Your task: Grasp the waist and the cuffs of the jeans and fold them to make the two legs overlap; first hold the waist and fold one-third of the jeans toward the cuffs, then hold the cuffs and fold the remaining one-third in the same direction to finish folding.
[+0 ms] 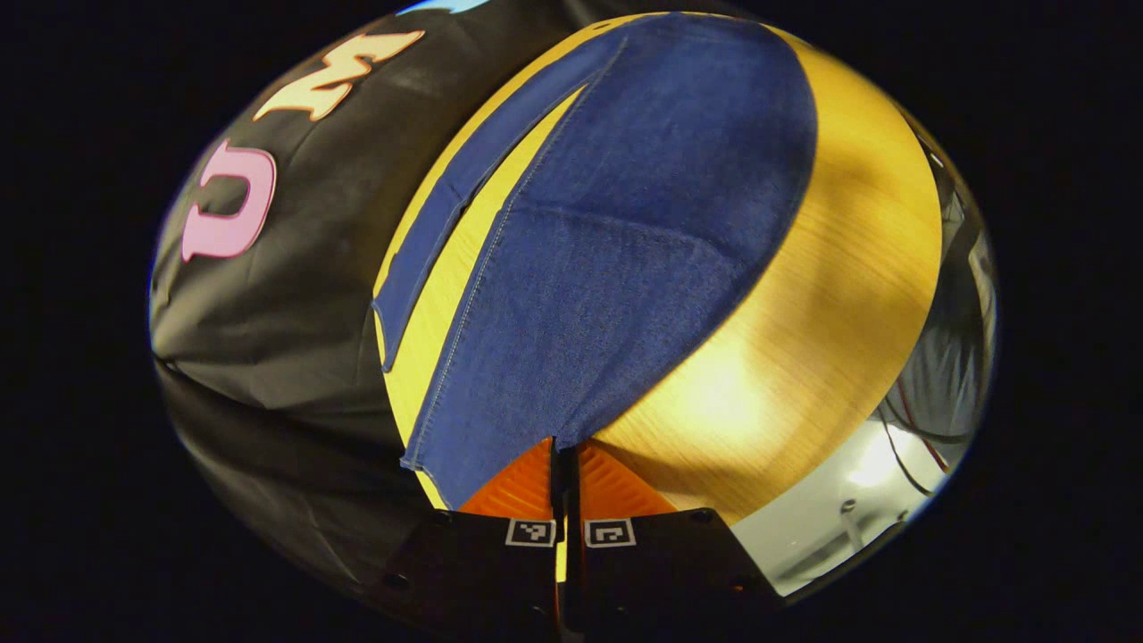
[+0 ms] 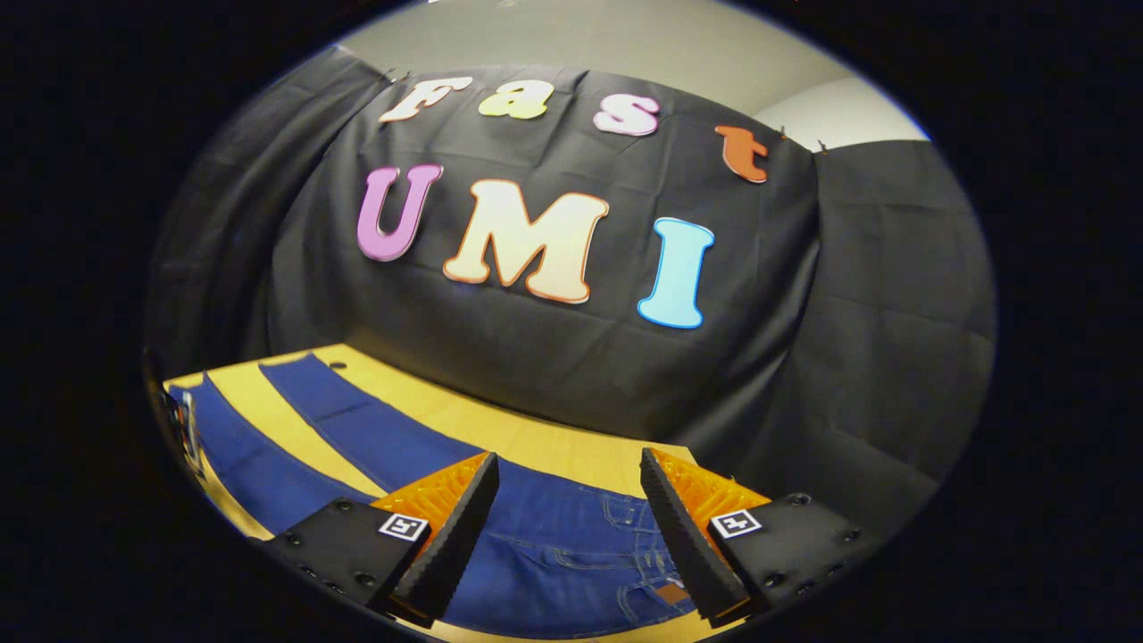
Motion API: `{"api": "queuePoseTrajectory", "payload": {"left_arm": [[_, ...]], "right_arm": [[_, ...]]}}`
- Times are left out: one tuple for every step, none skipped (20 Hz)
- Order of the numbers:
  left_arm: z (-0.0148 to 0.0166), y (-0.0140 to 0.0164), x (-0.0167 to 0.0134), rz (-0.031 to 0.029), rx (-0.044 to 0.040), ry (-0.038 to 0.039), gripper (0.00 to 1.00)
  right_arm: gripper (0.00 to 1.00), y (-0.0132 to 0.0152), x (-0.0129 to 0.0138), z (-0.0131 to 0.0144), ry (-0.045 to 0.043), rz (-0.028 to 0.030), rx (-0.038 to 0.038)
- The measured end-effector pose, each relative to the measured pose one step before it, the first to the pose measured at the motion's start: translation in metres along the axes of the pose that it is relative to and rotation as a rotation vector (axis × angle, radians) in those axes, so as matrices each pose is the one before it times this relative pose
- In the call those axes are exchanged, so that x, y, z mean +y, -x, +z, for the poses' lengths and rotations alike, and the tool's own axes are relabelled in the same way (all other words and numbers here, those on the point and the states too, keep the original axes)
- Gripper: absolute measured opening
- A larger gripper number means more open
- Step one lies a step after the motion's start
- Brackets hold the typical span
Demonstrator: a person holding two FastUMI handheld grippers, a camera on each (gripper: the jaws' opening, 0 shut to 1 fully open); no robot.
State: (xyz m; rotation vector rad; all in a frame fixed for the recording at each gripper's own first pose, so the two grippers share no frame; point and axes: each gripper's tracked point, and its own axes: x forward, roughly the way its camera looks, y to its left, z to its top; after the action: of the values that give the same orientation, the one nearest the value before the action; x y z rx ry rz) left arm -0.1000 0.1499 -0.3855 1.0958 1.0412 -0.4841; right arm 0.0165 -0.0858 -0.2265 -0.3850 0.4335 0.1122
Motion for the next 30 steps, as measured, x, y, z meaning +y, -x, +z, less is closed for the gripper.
{"api": "queuePoseTrajectory", "payload": {"left_arm": [[0.00015, -0.00147, 0.00090, -0.01698, 0.00343, 0.00044, 0.00], [-0.00048, 0.00289, -0.00028, -0.01327, 0.00245, -0.00543, 0.00], [0.00078, -0.00060, -0.00039, -0.00991, -0.00250, -0.01156, 0.00], [-0.00070, 0.00056, -0.00029, -0.00707, -0.00383, -0.01017, 0.00], [-0.00030, 0.00027, -0.00003, -0.00556, -0.00476, -0.00555, 0.00], [0.00007, -0.00059, -0.00049, -0.00260, -0.00391, -0.00226, 0.00], [-0.00024, -0.00028, 0.00039, -0.00198, -0.00304, -0.00693, 0.00], [0.00039, -0.00003, 0.00011, -0.00297, 0.00185, -0.00763, 0.00], [-0.00196, 0.00000, 0.00046, -0.00299, 0.00610, -0.00272, 0.00], [-0.00016, 0.00055, -0.00032, -0.00235, 0.00370, -0.00118, 0.00], [-0.00054, -0.00046, 0.00000, 0.00060, 0.00364, -0.00077, 0.00], [-0.00173, 0.00105, -0.00070, 0.00145, 0.01302, 0.00230, 0.00], [-0.00133, 0.00102, -0.00012, 0.00265, 0.01275, 0.00363, 0.00], [-0.00005, -0.00041, 0.00037, 0.00775, 0.00601, -0.00112, 0.00], [-0.00059, 0.00008, 0.00098, 0.00729, 0.00670, -0.00992, 0.00], [-0.00073, 0.00007, 0.00091, 0.00602, 0.00694, -0.01264, 0.00], [-0.00051, 0.00014, 0.00029, 0.00638, 0.00546, -0.00858, 0.00], [0.00043, -0.00029, 0.00078, 0.00541, 0.00083, -0.00573, 0.00], [0.00025, 0.00082, 0.00003, 0.00409, 0.00265, -0.00168, 0.00], [0.00010, -0.00021, 0.00022, 0.00469, 0.00175, 0.00403, 0.00], [-0.00117, -0.00001, 0.00019, 0.00573, 0.00292, 0.00915, 0.00], [0.00018, -0.00028, 0.00035, 0.00667, 0.00112, 0.00678, 0.00], [-0.00090, 0.00005, 0.00027, 0.00594, 0.00319, 0.00251, 0.00], [0.00046, 0.00002, 0.00076, 0.00815, 0.00356, -0.00142, 0.00], [0.00011, 0.00047, 0.00080, 0.00848, 0.00352, -0.00375, 0.00], [0.00009, 0.00011, 0.00088, 0.00884, 0.00488, -0.00318, 0.00], [-0.00114, 0.00039, 0.00049, 0.00748, 0.00369, -0.00053, 0.00], [0.00017, -0.00014, 0.00029, 0.00458, 0.00313, 0.00253, 0.00], [0.00017, 0.00000, -0.00036, 0.00416, 0.00319, 0.00748, 0.00], [0.00116, 0.00003, -0.00042, 0.00665, 0.00042, 0.01271, 0.00]], "right_arm": [[0.99, -0.00377, -0.00430, -0.00896, 0.01686, -0.01102, 0.02664], [0.99, -0.00289, -0.00234, -0.01164, 0.01825, -0.01031, 0.03230], [0.99, -0.00139, -0.00151, -0.01175, 0.03008, -0.00965, 0.03376], [0.99, 0.00150, 0.00084, -0.01108, 0.05066, -0.00198, 0.02906], [0.99, 0.00408, 0.00342, -0.00850, 0.07008, 0.00840, 0.02011], [0.99, 0.00305, 0.00480, -0.00824, 0.08995, 0.01672, 0.01657], [0.99, 0.00495, 0.00787, -0.00821, 0.09417, 0.02667, 0.01443], [0.99, 0.00754, 0.01287, -0.01225, 0.08046, 0.03865, 0.02479], [0.99, 0.00893, 0.01654, -0.01264, 0.05980, 0.04906, 0.02084], [0.99, 0.00919, 0.01424, -0.01608, 0.05001, 0.04356, 0.01783], [0.99, 0.00729, 0.01264, -0.01406, 0.04733, 0.03301, 0.00832], [1.00, 0.00567, 0.00941, -0.01036, 0.04836, 0.02190, 0.00606], [0.99, 0.00196, 0.00763, -0.00923, 0.04592, 0.01910, 0.00476], [0.99, -0.00091, 0.00724, -0.01026, 0.04880, 0.01128, 0.00513], [1.00, 0.00001, 0.00597, -0.01025, 0.04842, 0.00531, 0.01500], [0.99, 0.00027, 0.00701, -0.01172, 0.04325, 0.00947, 0.02085], [0.99, 0.00002, 0.00799, -0.00750, 0.04327, 0.01693, 0.01375], [0.99, -0.00210, 0.00885, -0.00204, 0.04903, 0.02409, 0.00185], [1.00, -0.00119, 0.00918, -0.00169, 0.05042, 0.01921, 0.00323], [1.00, 0.00074, 0.00744, -0.00298, 0.05406, 0.01913, 0.00434], [0.99, -0.00168, 0.00874, -0.00190, 0.04356, 0.02907, 0.00185], [1.00, -0.00630, 0.00881, -0.00469, 0.03537, 0.03440, 0.01527], [1.00, -0.00157, -0.00045, -0.00124, 0.02660, 0.00067, -0.00879], [0.93, -0.00871, -0.00283, 0.00061, 0.00883, -0.00485, -0.00185], [0.92, -0.00487, -0.00429, 0.00101, -0.00711, -0.00754, 0.00208], [0.92, -0.00536, -0.00188, -0.00195, -0.01286, -0.00817, 0.00498], [0.92, -0.00509, -0.00426, -0.00067, -0.00847, -0.01313, 0.00017], [0.89, -0.01099, -0.00555, 0.00224, -0.00611, -0.01561, -0.00010], [0.84, -0.00617, -0.00203, 0.00153, -0.00678, -0.00777, -0.00031], [0.74, -0.00834, 0.00232, 0.00028, -0.01082, -0.00157, 0.00058]]}}
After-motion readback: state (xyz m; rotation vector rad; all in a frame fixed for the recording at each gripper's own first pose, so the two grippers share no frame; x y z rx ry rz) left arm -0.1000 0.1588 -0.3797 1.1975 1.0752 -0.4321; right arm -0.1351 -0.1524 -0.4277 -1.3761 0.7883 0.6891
